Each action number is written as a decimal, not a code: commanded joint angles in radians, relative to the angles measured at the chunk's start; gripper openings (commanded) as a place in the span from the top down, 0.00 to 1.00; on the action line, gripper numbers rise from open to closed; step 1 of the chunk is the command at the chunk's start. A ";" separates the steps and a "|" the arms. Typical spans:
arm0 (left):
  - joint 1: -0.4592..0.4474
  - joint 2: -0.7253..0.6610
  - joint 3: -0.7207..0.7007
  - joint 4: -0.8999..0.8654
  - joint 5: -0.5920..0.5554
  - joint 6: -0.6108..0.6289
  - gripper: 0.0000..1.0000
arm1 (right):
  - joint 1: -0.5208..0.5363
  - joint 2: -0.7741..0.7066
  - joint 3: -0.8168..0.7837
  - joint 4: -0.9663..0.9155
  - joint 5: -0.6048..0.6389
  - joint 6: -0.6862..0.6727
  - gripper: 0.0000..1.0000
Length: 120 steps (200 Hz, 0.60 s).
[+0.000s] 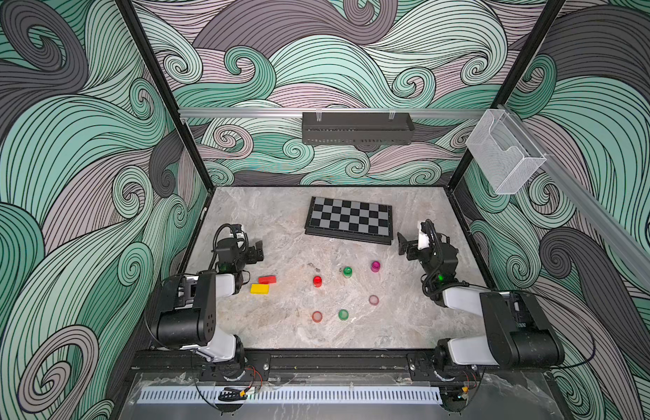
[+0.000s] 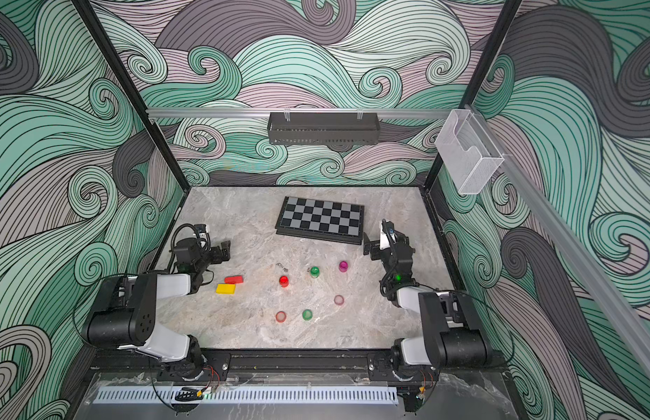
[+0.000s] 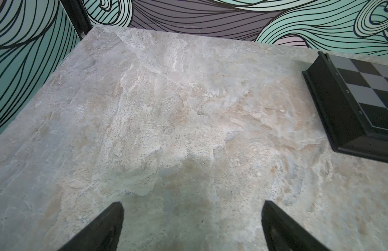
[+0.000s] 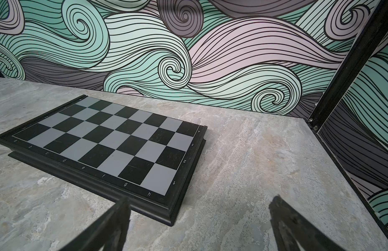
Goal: Close the paint jar lid
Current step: Pick up the paint jar from the center of the board.
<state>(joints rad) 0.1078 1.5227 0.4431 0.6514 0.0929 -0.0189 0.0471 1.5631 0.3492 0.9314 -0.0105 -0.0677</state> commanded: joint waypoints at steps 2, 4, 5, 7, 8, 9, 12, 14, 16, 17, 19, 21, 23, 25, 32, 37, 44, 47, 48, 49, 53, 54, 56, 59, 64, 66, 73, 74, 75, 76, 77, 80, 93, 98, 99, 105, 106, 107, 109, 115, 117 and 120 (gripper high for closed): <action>-0.005 0.005 0.031 0.016 -0.010 -0.007 0.01 | -0.021 0.001 0.043 -0.013 -0.030 0.007 0.01; -0.006 0.006 0.031 0.016 -0.009 -0.008 0.01 | -0.022 0.001 0.045 -0.018 -0.028 0.010 0.01; -0.006 0.007 0.032 0.016 -0.010 -0.009 0.01 | -0.023 0.001 0.046 -0.020 -0.026 0.012 0.01; -0.005 0.007 0.031 0.016 -0.010 -0.008 0.01 | -0.025 0.002 0.049 -0.024 -0.025 0.014 0.01; -0.005 0.006 0.031 0.016 -0.010 -0.008 0.01 | -0.026 0.002 0.050 -0.025 -0.025 0.016 0.01; -0.005 0.006 0.031 0.016 -0.010 -0.008 0.01 | -0.027 0.001 0.051 -0.026 -0.026 0.017 0.01; -0.005 0.005 0.031 0.016 -0.010 -0.008 0.01 | -0.029 0.001 0.050 -0.026 -0.030 0.018 0.01; -0.006 0.006 0.030 0.017 -0.010 -0.007 0.01 | -0.029 0.000 0.050 -0.025 -0.031 0.019 0.01; -0.006 0.006 0.030 0.016 -0.010 -0.008 0.01 | -0.030 0.000 0.050 -0.025 -0.031 0.019 0.01; -0.006 0.006 0.030 0.016 -0.010 -0.008 0.01 | -0.030 0.000 0.050 -0.025 -0.032 0.019 0.01; -0.006 0.006 0.031 0.016 -0.010 -0.007 0.01 | -0.030 0.001 0.050 -0.025 -0.032 0.019 0.02; -0.006 0.007 0.030 0.016 -0.010 -0.008 0.01 | -0.030 0.001 0.050 -0.024 -0.032 0.019 0.01; -0.006 0.006 0.031 0.016 -0.010 -0.008 0.01 | -0.030 0.002 0.049 -0.023 -0.031 0.019 0.01; -0.005 0.006 0.031 0.016 -0.010 -0.008 0.01 | -0.029 0.001 0.048 -0.022 -0.032 0.019 0.01; -0.006 0.006 0.032 0.015 -0.009 -0.008 0.01 | -0.030 0.000 0.047 -0.023 -0.032 0.019 0.01; -0.006 0.006 0.032 0.015 -0.010 -0.009 0.01 | -0.030 0.000 0.047 -0.023 -0.032 0.019 0.01; -0.005 0.005 0.032 0.015 -0.010 -0.009 0.01 | -0.031 -0.001 0.047 -0.019 -0.032 0.020 0.02; -0.007 0.006 0.032 0.016 -0.010 -0.009 0.01 | -0.030 -0.002 0.046 -0.020 -0.031 0.018 0.01; -0.007 0.006 0.031 0.015 -0.009 -0.009 0.01 | -0.030 -0.003 0.045 -0.020 -0.032 0.018 0.01; -0.006 0.006 0.031 0.015 -0.010 -0.009 0.01 | -0.030 -0.003 0.045 -0.019 -0.032 0.018 0.01; -0.006 0.005 0.032 0.016 -0.010 -0.009 0.01 | -0.030 -0.003 0.046 -0.019 -0.029 0.019 0.01; -0.006 0.005 0.031 0.015 -0.010 -0.009 0.01 | -0.030 -0.004 0.046 -0.022 -0.028 0.019 0.01; -0.006 0.006 0.031 0.015 -0.010 -0.009 0.01 | -0.030 -0.006 0.051 -0.029 -0.025 0.020 0.01; -0.005 0.005 0.031 0.014 -0.010 -0.009 0.01 | -0.029 -0.014 0.058 -0.052 -0.021 0.021 0.01; -0.005 0.004 0.031 0.016 -0.010 -0.008 0.01 | -0.030 -0.027 0.073 -0.091 -0.010 0.027 0.01; -0.005 0.005 0.030 0.016 -0.010 -0.009 0.01 | -0.030 -0.036 0.079 -0.107 -0.003 0.029 0.01; -0.007 0.004 0.028 0.019 -0.010 -0.009 0.01 | -0.029 -0.064 0.101 -0.171 0.014 0.037 0.01; -0.007 0.003 0.028 0.019 -0.011 -0.009 0.01 | -0.029 -0.069 0.103 -0.182 0.015 0.038 0.02; -0.007 0.003 0.028 0.019 -0.011 -0.008 0.01 | -0.030 -0.074 0.108 -0.193 0.018 0.039 0.01; -0.007 0.003 0.028 0.021 -0.011 -0.007 0.01 | -0.030 -0.078 0.112 -0.204 0.021 0.040 0.01; -0.007 0.004 0.028 0.021 -0.011 -0.007 0.01 | -0.029 -0.083 0.115 -0.213 0.024 0.041 0.02; -0.007 0.002 0.029 0.022 -0.012 -0.003 0.01 | -0.030 -0.095 0.126 -0.242 0.032 0.044 0.01; -0.007 -0.031 0.069 -0.064 -0.049 -0.023 0.01 | -0.030 -0.131 0.146 -0.305 0.044 0.046 0.01; -0.007 -0.057 0.092 -0.134 -0.068 -0.036 0.01 | -0.030 -0.145 0.150 -0.319 0.045 0.046 0.01; -0.007 -0.061 0.095 -0.142 -0.071 -0.038 0.01 | -0.029 -0.147 0.151 -0.322 0.046 0.046 0.01; -0.007 -0.083 0.114 -0.187 -0.090 -0.046 0.01 | -0.029 -0.165 0.156 -0.341 0.053 0.049 0.01; -0.007 -0.088 0.117 -0.194 -0.092 -0.047 0.02 | -0.029 -0.167 0.156 -0.344 0.054 0.050 0.01; -0.007 -0.090 0.118 -0.202 -0.094 -0.048 0.01 | -0.029 -0.170 0.157 -0.348 0.055 0.051 0.01; -0.007 -0.092 0.122 -0.213 -0.097 -0.050 0.02 | -0.028 -0.177 0.157 -0.356 0.059 0.054 0.01; -0.007 -0.134 0.128 -0.236 -0.106 -0.052 0.01 | -0.028 -0.196 0.162 -0.381 0.071 0.067 0.01; -0.007 -0.142 0.130 -0.242 -0.108 -0.053 0.01 | -0.029 -0.203 0.164 -0.391 0.077 0.073 0.01; -0.007 -0.154 0.131 -0.252 -0.109 -0.053 0.01 | -0.028 -0.214 0.168 -0.405 0.088 0.084 0.01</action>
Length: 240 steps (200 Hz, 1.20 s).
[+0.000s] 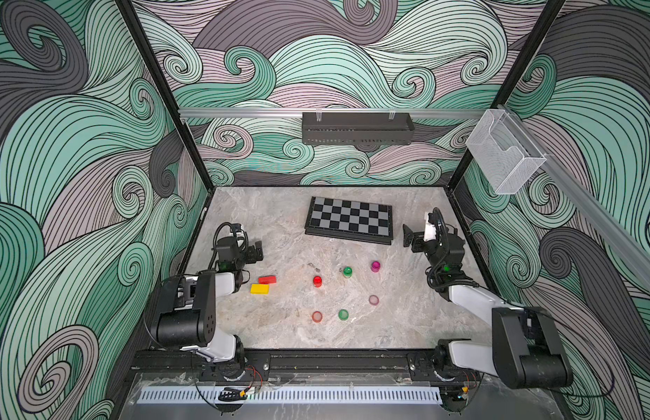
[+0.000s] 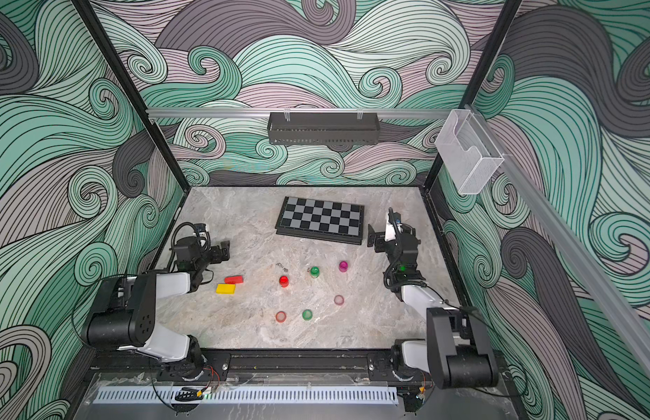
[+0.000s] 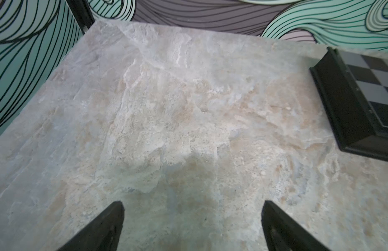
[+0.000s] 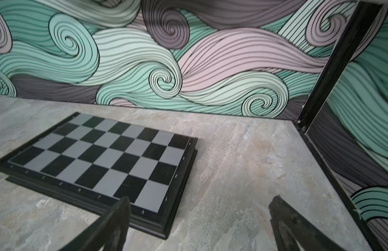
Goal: Close the paint jar lid
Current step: Pick up the paint jar from the center of the board.
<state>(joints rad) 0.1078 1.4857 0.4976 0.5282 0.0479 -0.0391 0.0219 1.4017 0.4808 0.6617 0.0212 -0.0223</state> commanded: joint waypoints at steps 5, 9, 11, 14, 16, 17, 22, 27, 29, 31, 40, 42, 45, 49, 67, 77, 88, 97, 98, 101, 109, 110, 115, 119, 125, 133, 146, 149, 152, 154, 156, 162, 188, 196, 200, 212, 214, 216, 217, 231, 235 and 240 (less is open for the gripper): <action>-0.007 -0.138 0.079 -0.147 -0.065 -0.037 0.01 | -0.003 -0.070 0.040 -0.162 0.067 0.066 0.01; -0.007 -0.155 0.085 -0.166 -0.064 -0.040 0.01 | -0.003 -0.084 0.043 -0.180 0.073 0.085 0.01; -0.007 -0.166 0.088 -0.178 -0.063 -0.042 0.02 | -0.004 -0.089 0.045 -0.189 0.074 0.096 0.01; -0.007 -0.180 0.094 -0.195 -0.058 -0.042 0.01 | -0.003 -0.098 0.048 -0.200 0.072 0.108 0.01; -0.007 -0.188 0.099 -0.206 -0.054 -0.044 0.01 | -0.003 -0.104 0.048 -0.209 0.070 0.119 0.01; -0.007 -0.193 0.101 -0.213 -0.053 -0.045 0.01 | -0.003 -0.106 0.048 -0.213 0.069 0.124 0.01; -0.007 -0.216 0.116 -0.248 -0.040 -0.050 0.01 | -0.003 -0.117 0.053 -0.234 0.061 0.151 0.01; -0.007 -0.239 0.133 -0.286 -0.023 -0.054 0.01 | -0.005 -0.127 0.056 -0.250 0.051 0.183 0.02; -0.007 -0.247 0.140 -0.299 -0.015 -0.055 0.01 | -0.005 -0.129 0.055 -0.257 0.047 0.197 0.01; -0.007 -0.257 0.146 -0.317 -0.007 -0.057 0.01 | -0.004 -0.132 0.056 -0.264 0.044 0.212 0.01; -0.007 -0.296 0.180 -0.384 0.043 -0.062 0.01 | -0.006 -0.140 0.058 -0.292 0.040 0.308 0.01; -0.007 -0.304 0.187 -0.397 0.053 -0.065 0.01 | -0.007 -0.141 0.058 -0.298 0.039 0.331 0.01; -0.007 -0.317 0.197 -0.418 0.068 -0.071 0.01 | -0.009 -0.142 0.058 -0.305 0.031 0.357 0.01; -0.007 -0.332 0.212 -0.444 0.093 -0.078 0.01 | -0.011 -0.141 0.061 -0.318 0.004 0.383 0.01; -0.010 -0.394 0.253 -0.528 0.212 -0.086 0.01 | -0.011 -0.123 0.090 -0.373 -0.185 0.400 0.01; -0.012 -0.422 0.257 -0.540 0.276 -0.091 0.01 | -0.005 -0.105 0.115 -0.417 -0.239 0.427 0.01; -0.019 -0.449 0.258 -0.554 0.323 -0.100 0.01 | 0.010 -0.085 0.153 -0.490 -0.278 0.430 0.01; -0.028 -0.468 0.261 -0.574 0.347 -0.115 0.01 | 0.040 -0.081 0.191 -0.561 -0.279 0.415 0.02; -0.029 -0.471 0.262 -0.577 0.349 -0.116 0.02 | 0.044 -0.080 0.196 -0.565 -0.277 0.413 0.02; -0.033 -0.475 0.263 -0.587 0.357 -0.122 0.02 | 0.058 -0.080 0.209 -0.592 -0.272 0.404 0.01; -0.048 -0.489 0.269 -0.607 0.379 -0.128 0.02 | 0.097 -0.081 0.245 -0.650 -0.251 0.383 0.01; -0.049 -0.491 0.269 -0.609 0.383 -0.128 0.02 | 0.103 -0.081 0.250 -0.658 -0.249 0.378 0.01; -0.060 -0.497 0.270 -0.622 0.402 -0.125 0.02 | 0.128 -0.082 0.272 -0.691 -0.242 0.359 0.01; -0.070 -0.504 0.272 -0.634 0.415 -0.117 0.02 | 0.150 -0.082 0.290 -0.719 -0.239 0.345 0.01; -0.087 -0.512 0.275 -0.655 0.424 -0.108 0.02 | 0.182 -0.082 0.315 -0.759 -0.233 0.326 0.01; -0.108 -0.526 0.279 -0.685 0.426 -0.096 0.02 | 0.229 -0.080 0.348 -0.810 -0.220 0.304 0.01; -0.136 -0.555 0.274 -0.720 0.422 -0.087 0.02 | 0.309 -0.079 0.384 -0.878 -0.186 0.270 0.01; -0.141 -0.563 0.270 -0.726 0.423 -0.085 0.02 | 0.333 -0.079 0.392 -0.889 -0.176 0.260 0.01; -0.145 -0.570 0.267 -0.730 0.423 -0.082 0.01 | 0.356 -0.078 0.399 -0.898 -0.164 0.251 0.01; -0.149 -0.574 0.264 -0.733 0.422 -0.080 0.02 | 0.367 -0.078 0.402 -0.907 -0.156 0.243 0.01; -0.152 -0.578 0.260 -0.736 0.420 -0.079 0.02 | 0.377 -0.076 0.404 -0.910 -0.154 0.239 0.01; -0.159 -0.592 0.249 -0.740 0.411 -0.079 0.01 | 0.432 -0.071 0.418 -0.932 -0.123 0.212 0.01; -0.168 -0.647 0.204 -0.724 0.350 -0.079 0.01 | 0.590 -0.014 0.483 -1.033 -0.041 0.158 0.01; -0.168 -0.666 0.194 -0.723 0.320 -0.079 0.01 | 0.627 0.008 0.502 -1.063 -0.024 0.154 0.01; -0.168 -0.677 0.189 -0.721 0.308 -0.079 0.02 | 0.644 0.018 0.508 -1.073 -0.017 0.153 0.01; -0.168 -0.707 0.176 -0.720 0.276 -0.064 0.01 | 0.695 0.053 0.538 -1.103 0.007 0.144 0.01; -0.168 -0.712 0.174 -0.720 0.271 -0.062 0.01 | 0.704 0.061 0.542 -1.110 0.015 0.144 0.01; -0.168 -0.717 0.172 -0.718 0.265 -0.061 0.01 | 0.713 0.069 0.552 -1.117 0.025 0.144 0.01; -0.168 -0.718 0.171 -0.718 0.262 -0.061 0.01 | 0.723 0.076 0.560 -1.125 0.033 0.142 0.01; -0.167 -0.753 0.155 -0.706 0.213 -0.069 0.01 | 0.783 0.128 0.614 -1.179 0.086 0.118 0.01; -0.168 -0.761 0.151 -0.703 0.201 -0.073 0.01 | 0.800 0.143 0.633 -1.191 0.103 0.110 0.01; -0.168 -0.771 0.144 -0.697 0.190 -0.076 0.01 | 0.820 0.162 0.654 -1.205 0.119 0.103 0.01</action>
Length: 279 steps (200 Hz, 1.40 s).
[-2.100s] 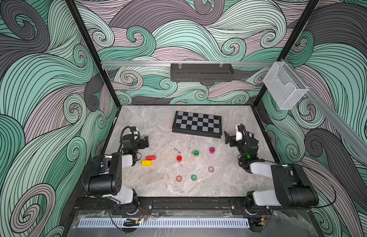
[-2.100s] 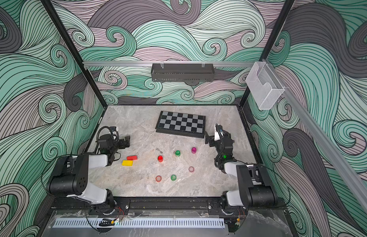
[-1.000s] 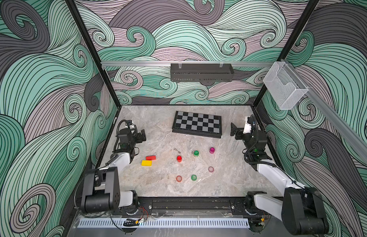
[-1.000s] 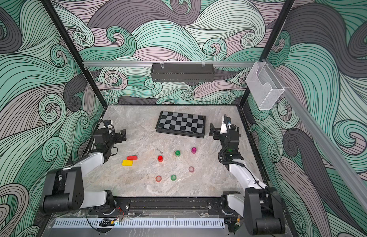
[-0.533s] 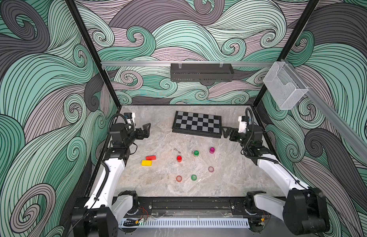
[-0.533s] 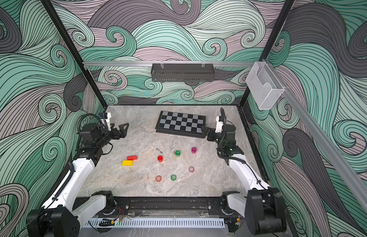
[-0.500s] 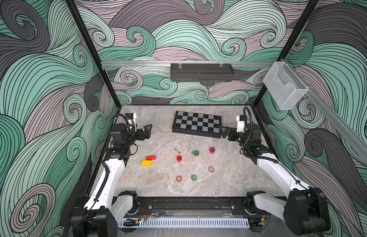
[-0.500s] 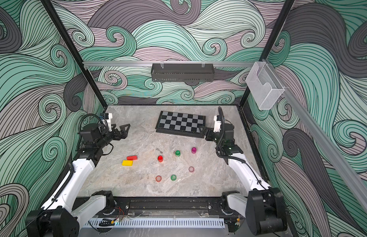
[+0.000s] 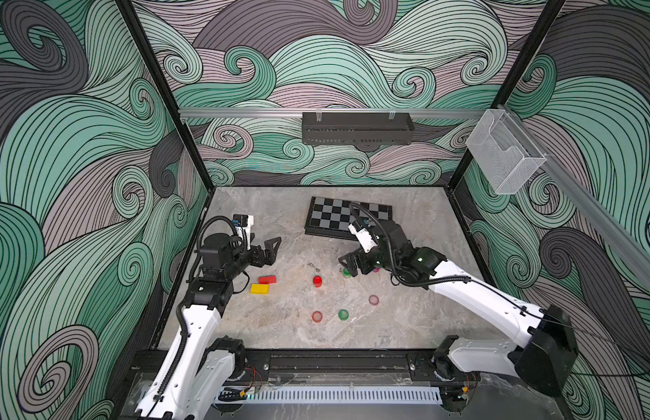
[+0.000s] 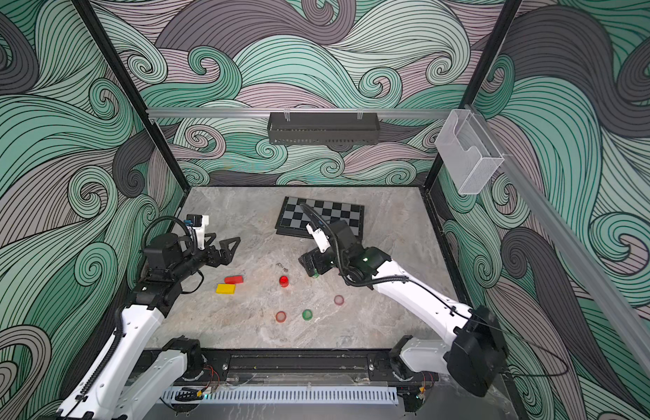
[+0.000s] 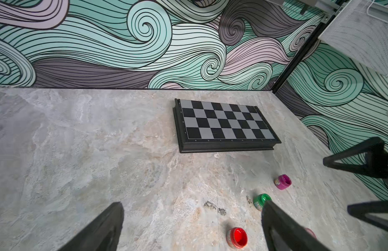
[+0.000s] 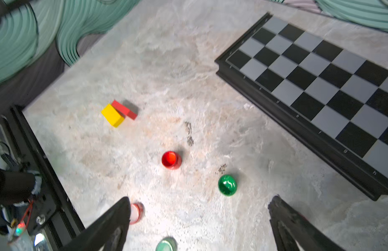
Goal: Close the paint jar lid
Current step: Pick up the paint jar from the center of the board.
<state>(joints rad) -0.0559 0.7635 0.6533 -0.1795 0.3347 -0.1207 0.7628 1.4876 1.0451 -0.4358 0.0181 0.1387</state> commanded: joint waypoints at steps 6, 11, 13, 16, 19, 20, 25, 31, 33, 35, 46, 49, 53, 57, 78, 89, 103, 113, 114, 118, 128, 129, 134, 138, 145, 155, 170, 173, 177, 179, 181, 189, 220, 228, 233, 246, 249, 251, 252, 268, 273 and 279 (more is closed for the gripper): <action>-0.004 -0.061 -0.017 0.015 -0.103 0.009 0.01 | 0.094 0.097 0.112 -0.119 0.130 -0.062 0.01; -0.004 -0.071 -0.021 0.014 -0.109 0.013 0.01 | 0.101 0.118 0.133 -0.124 0.130 -0.054 0.01; -0.004 -0.074 -0.022 0.015 -0.113 0.014 0.01 | 0.101 0.123 0.138 -0.123 0.129 -0.050 0.01; -0.004 -0.079 -0.023 0.014 -0.116 0.014 0.01 | 0.101 0.127 0.141 -0.123 0.126 -0.041 0.01; -0.004 -0.085 -0.024 0.013 -0.123 0.014 0.01 | 0.099 0.138 0.153 -0.123 0.120 -0.026 0.01; -0.004 -0.087 -0.024 0.012 -0.124 0.014 0.01 | 0.098 0.141 0.155 -0.122 0.119 -0.023 0.01; -0.004 -0.095 -0.027 0.012 -0.131 0.015 0.02 | 0.096 0.155 0.166 -0.123 0.111 -0.014 0.01; -0.004 -0.105 -0.032 0.010 -0.138 0.015 0.01 | 0.096 0.170 0.184 -0.124 0.121 -0.002 0.01; -0.003 -0.108 -0.033 0.010 -0.142 0.015 0.01 | 0.096 0.177 0.190 -0.122 0.128 0.001 0.01; -0.004 -0.111 -0.034 0.011 -0.145 0.015 0.01 | 0.096 0.183 0.196 -0.122 0.133 0.008 0.01; -0.004 -0.126 -0.041 0.010 -0.151 0.014 0.01 | 0.095 0.217 0.223 -0.129 0.131 -0.006 0.01; -0.004 -0.129 -0.043 0.012 -0.151 0.013 0.01 | 0.095 0.226 0.229 -0.129 0.130 -0.014 0.01; -0.004 -0.134 -0.044 0.012 -0.154 0.014 0.01 | 0.094 0.236 0.236 -0.131 0.129 -0.023 0.01; -0.003 -0.137 -0.046 0.013 -0.155 0.015 0.01 | 0.093 0.245 0.242 -0.131 0.127 -0.027 0.01; -0.004 -0.145 -0.049 0.015 -0.161 0.015 0.01 | 0.091 0.285 0.271 -0.133 0.097 -0.029 0.04; -0.004 -0.147 -0.046 0.012 -0.163 0.015 0.01 | 0.092 0.302 0.285 -0.141 0.076 -0.022 0.03; -0.004 -0.148 -0.047 0.013 -0.162 0.015 0.01 | 0.097 0.327 0.299 -0.151 0.046 -0.019 0.03; -0.004 -0.148 -0.047 0.013 -0.164 0.015 0.01 | 0.103 0.345 0.304 -0.154 0.035 -0.017 0.03; -0.003 -0.148 -0.047 0.014 -0.163 0.016 0.01 | 0.104 0.347 0.304 -0.155 0.035 -0.016 0.03; -0.004 -0.148 -0.047 0.014 -0.163 0.015 0.01 | 0.107 0.354 0.307 -0.157 0.032 -0.014 0.03; -0.004 -0.149 -0.046 0.014 -0.163 0.015 0.01 | 0.114 0.374 0.317 -0.164 0.022 -0.007 0.04; -0.004 -0.149 -0.046 0.015 -0.162 0.015 0.01 | 0.115 0.376 0.319 -0.165 0.022 -0.006 0.04; -0.004 -0.147 -0.046 0.014 -0.162 0.015 0.01 | 0.117 0.387 0.324 -0.167 0.019 0.002 0.04; -0.004 -0.147 -0.045 0.014 -0.161 0.015 0.01 | 0.118 0.397 0.326 -0.171 0.015 0.010 0.05; -0.004 -0.148 -0.045 0.011 -0.161 0.014 0.01 | 0.118 0.414 0.333 -0.173 0.006 0.024 0.06; -0.004 -0.149 -0.043 0.011 -0.161 0.015 0.01 | 0.118 0.436 0.339 -0.174 -0.009 0.048 0.08; -0.004 -0.154 -0.045 0.009 -0.161 0.014 0.01 | 0.119 0.466 0.351 -0.175 -0.034 0.084 0.11; -0.004 -0.154 -0.045 0.010 -0.163 0.014 0.02 | 0.119 0.471 0.353 -0.174 -0.039 0.088 0.11; -0.004 -0.156 -0.044 0.010 -0.162 0.015 0.01 | 0.121 0.479 0.355 -0.174 -0.041 0.094 0.12; -0.004 -0.156 -0.044 0.011 -0.162 0.014 0.01 | 0.122 0.482 0.357 -0.173 -0.042 0.097 0.12; -0.003 -0.156 -0.045 0.010 -0.163 0.015 0.01 | 0.122 0.485 0.357 -0.175 -0.042 0.100 0.12; -0.004 -0.158 -0.046 0.009 -0.163 0.014 0.01 | 0.127 0.496 0.363 -0.175 -0.041 0.105 0.14; -0.004 -0.158 -0.045 0.007 -0.164 0.013 0.01 | 0.163 0.543 0.381 -0.177 0.011 0.110 0.21; -0.004 -0.159 -0.045 0.005 -0.166 0.015 0.01 | 0.170 0.555 0.388 -0.185 0.026 0.112 0.23; -0.004 -0.160 -0.045 0.005 -0.166 0.015 0.01 | 0.174 0.562 0.391 -0.188 0.029 0.111 0.23; -0.004 -0.161 -0.046 0.008 -0.166 0.014 0.01 | 0.183 0.577 0.398 -0.191 0.040 0.116 0.25; -0.004 -0.161 -0.046 0.007 -0.166 0.015 0.01 | 0.185 0.581 0.399 -0.191 0.043 0.116 0.26; -0.004 -0.161 -0.046 0.008 -0.166 0.015 0.01 | 0.186 0.583 0.400 -0.192 0.044 0.117 0.26; -0.003 -0.161 -0.046 0.008 -0.165 0.014 0.01 | 0.186 0.584 0.401 -0.193 0.045 0.117 0.26; -0.004 -0.161 -0.046 0.009 -0.165 0.015 0.01 | 0.198 0.604 0.417 -0.203 0.059 0.118 0.29; -0.004 -0.161 -0.046 0.009 -0.164 0.014 0.01 | 0.201 0.612 0.423 -0.208 0.064 0.118 0.30; -0.004 -0.161 -0.046 0.008 -0.164 0.015 0.01 | 0.205 0.619 0.430 -0.214 0.067 0.119 0.31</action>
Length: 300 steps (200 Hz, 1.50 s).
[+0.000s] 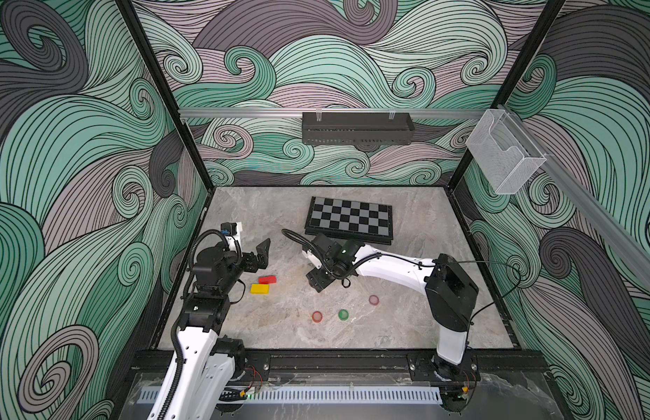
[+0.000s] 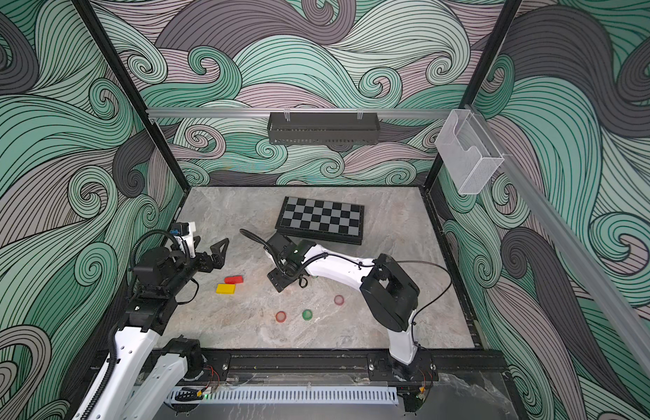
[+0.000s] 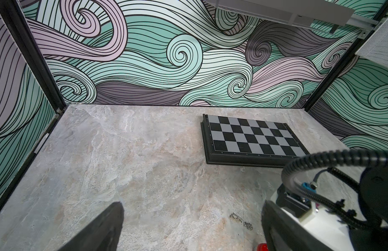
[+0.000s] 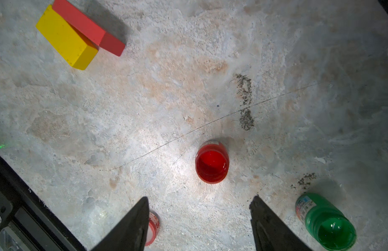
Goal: Close the paint jar lid
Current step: Pick up the paint jar from the center of the board.
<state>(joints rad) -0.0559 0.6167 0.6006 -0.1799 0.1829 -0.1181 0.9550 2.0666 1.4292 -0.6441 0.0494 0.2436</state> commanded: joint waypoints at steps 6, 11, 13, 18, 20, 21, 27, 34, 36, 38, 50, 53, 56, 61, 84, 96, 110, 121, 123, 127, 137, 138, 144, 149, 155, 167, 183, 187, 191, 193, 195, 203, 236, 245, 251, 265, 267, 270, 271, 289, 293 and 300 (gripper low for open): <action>-0.004 -0.014 0.006 0.009 -0.013 0.011 0.01 | 0.016 0.048 0.052 -0.007 0.037 0.016 0.32; -0.004 -0.015 0.007 0.010 -0.013 0.011 0.01 | 0.017 0.053 0.055 -0.007 0.039 0.019 0.33; -0.004 -0.015 0.007 0.009 -0.013 0.011 0.01 | 0.018 0.056 0.058 -0.008 0.039 0.020 0.34; -0.004 -0.016 0.006 0.009 -0.013 0.011 0.01 | 0.020 0.063 0.062 -0.008 0.038 0.024 0.35; -0.004 -0.015 0.006 0.009 -0.013 0.012 0.01 | 0.021 0.065 0.063 -0.009 0.037 0.026 0.35; -0.004 -0.015 0.006 0.010 -0.013 0.012 0.01 | 0.022 0.066 0.064 -0.008 0.037 0.026 0.35; -0.004 -0.015 0.006 0.010 -0.013 0.011 0.01 | 0.023 0.073 0.068 -0.010 0.036 0.031 0.37; -0.004 -0.015 0.006 0.009 -0.013 0.011 0.01 | 0.022 0.082 0.075 -0.013 0.039 0.037 0.38; -0.004 -0.015 0.006 0.009 -0.012 0.011 0.01 | 0.023 0.084 0.077 -0.015 0.039 0.039 0.38; -0.004 -0.015 0.006 0.010 -0.012 0.011 0.01 | 0.025 0.086 0.078 -0.015 0.039 0.041 0.39; -0.004 -0.015 0.005 0.008 -0.011 0.011 0.01 | 0.025 0.098 0.086 -0.018 0.041 0.049 0.39; -0.004 -0.016 0.005 0.008 -0.011 0.010 0.01 | 0.025 0.101 0.088 -0.020 0.042 0.051 0.39; -0.004 -0.015 0.005 0.008 -0.011 0.011 0.01 | 0.025 0.104 0.089 -0.020 0.044 0.052 0.39; -0.004 -0.016 0.005 0.008 -0.011 0.010 0.01 | 0.025 0.109 0.093 -0.022 0.045 0.055 0.39; -0.004 -0.017 0.005 0.008 -0.010 0.010 0.01 | 0.024 0.126 0.099 -0.031 0.064 0.063 0.42; -0.004 -0.017 0.005 0.008 -0.010 0.009 0.01 | 0.025 0.133 0.100 -0.030 0.075 0.065 0.43; -0.004 -0.018 0.005 0.008 -0.010 0.009 0.01 | 0.024 0.139 0.100 -0.031 0.078 0.068 0.44; -0.004 -0.019 0.005 0.009 -0.010 0.008 0.01 | 0.025 0.145 0.101 -0.031 0.078 0.072 0.46; -0.004 -0.019 0.005 0.008 -0.010 0.008 0.01 | 0.025 0.146 0.102 -0.031 0.079 0.072 0.46; -0.004 -0.018 0.005 0.009 -0.010 0.008 0.01 | 0.024 0.149 0.103 -0.031 0.079 0.074 0.47; -0.004 -0.018 0.005 0.010 -0.008 0.008 0.01 | 0.025 0.153 0.107 -0.031 0.082 0.075 0.48; -0.004 -0.018 0.005 0.009 -0.009 0.008 0.01 | 0.024 0.153 0.107 -0.032 0.082 0.075 0.48; -0.003 -0.018 0.005 0.010 -0.008 0.008 0.01 | 0.025 0.157 0.109 -0.031 0.083 0.075 0.48; -0.004 -0.018 0.005 0.009 -0.007 0.009 0.01 | 0.024 0.160 0.111 -0.031 0.083 0.075 0.48; -0.004 -0.018 0.005 0.008 -0.007 0.008 0.01 | 0.024 0.163 0.114 -0.031 0.083 0.075 0.49; -0.004 -0.018 0.005 0.008 -0.007 0.008 0.01 | 0.025 0.169 0.120 -0.032 0.082 0.077 0.50; -0.004 -0.020 0.004 0.007 -0.006 0.007 0.01 | 0.025 0.175 0.126 -0.030 0.089 0.077 0.51; -0.004 -0.019 0.005 0.007 -0.005 0.006 0.01 | 0.024 0.176 0.128 -0.031 0.090 0.078 0.52; -0.004 -0.018 0.005 0.008 -0.006 0.008 0.01 | 0.025 0.177 0.130 -0.031 0.090 0.079 0.52; -0.004 -0.018 0.005 0.008 -0.007 0.006 0.01 | 0.025 0.179 0.129 -0.031 0.092 0.079 0.52; -0.004 -0.019 0.003 0.008 -0.007 0.006 0.01 | 0.025 0.181 0.130 -0.031 0.091 0.078 0.52; -0.004 -0.018 0.004 0.008 -0.005 0.006 0.01 | 0.024 0.183 0.132 -0.030 0.093 0.079 0.53; -0.004 -0.020 0.004 0.008 -0.005 0.006 0.01 | 0.025 0.194 0.138 -0.029 0.100 0.080 0.55; -0.004 -0.020 0.004 0.007 -0.003 0.006 0.01 | 0.023 0.197 0.140 -0.032 0.103 0.077 0.56; -0.004 -0.020 0.005 0.008 -0.003 0.007 0.01 | 0.023 0.200 0.143 -0.036 0.105 0.076 0.56; -0.004 -0.020 0.004 0.008 -0.002 0.006 0.01 | 0.024 0.208 0.150 -0.040 0.112 0.072 0.57; -0.004 -0.020 0.003 0.008 -0.002 0.006 0.01 | 0.023 0.210 0.152 -0.042 0.113 0.071 0.57; -0.004 -0.020 0.004 0.008 -0.002 0.007 0.01 | 0.022 0.210 0.152 -0.043 0.115 0.070 0.57; -0.004 -0.020 0.005 0.008 -0.002 0.006 0.01 | 0.023 0.210 0.152 -0.043 0.115 0.070 0.57; -0.004 -0.021 0.004 0.007 -0.002 0.006 0.01 | 0.024 0.214 0.155 -0.046 0.119 0.066 0.59; -0.004 -0.021 0.004 0.007 -0.001 0.006 0.01 | 0.023 0.216 0.157 -0.048 0.119 0.065 0.59; -0.004 -0.021 0.004 0.008 -0.002 0.006 0.02 | 0.024 0.218 0.159 -0.049 0.121 0.065 0.59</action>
<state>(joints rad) -0.0559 0.6086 0.6003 -0.1799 0.1833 -0.1181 0.9760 2.2520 1.5581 -0.6998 0.1493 0.3004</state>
